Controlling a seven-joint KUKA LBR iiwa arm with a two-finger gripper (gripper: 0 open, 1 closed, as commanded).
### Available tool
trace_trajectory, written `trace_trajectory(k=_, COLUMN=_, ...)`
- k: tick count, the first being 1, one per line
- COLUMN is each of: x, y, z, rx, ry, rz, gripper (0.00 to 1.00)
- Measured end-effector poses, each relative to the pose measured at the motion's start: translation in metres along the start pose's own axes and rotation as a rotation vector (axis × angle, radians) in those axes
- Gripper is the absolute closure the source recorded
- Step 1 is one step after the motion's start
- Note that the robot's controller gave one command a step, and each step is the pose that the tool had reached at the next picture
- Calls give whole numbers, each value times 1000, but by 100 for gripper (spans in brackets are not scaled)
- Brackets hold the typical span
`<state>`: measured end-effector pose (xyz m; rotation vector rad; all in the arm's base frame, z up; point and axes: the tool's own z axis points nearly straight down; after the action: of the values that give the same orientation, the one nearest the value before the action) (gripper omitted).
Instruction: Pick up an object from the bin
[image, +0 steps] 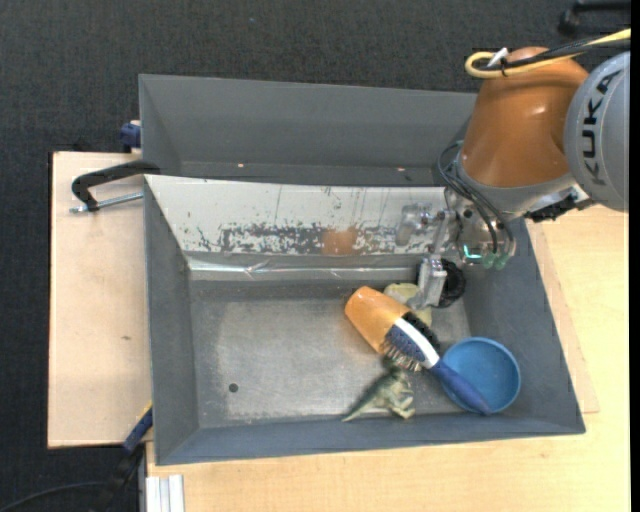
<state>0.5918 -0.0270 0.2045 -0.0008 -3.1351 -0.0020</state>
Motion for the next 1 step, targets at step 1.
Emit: trace_trajectory(k=1, x=8, y=5, z=128, rx=-1, ry=9, rz=65, gripper=0)
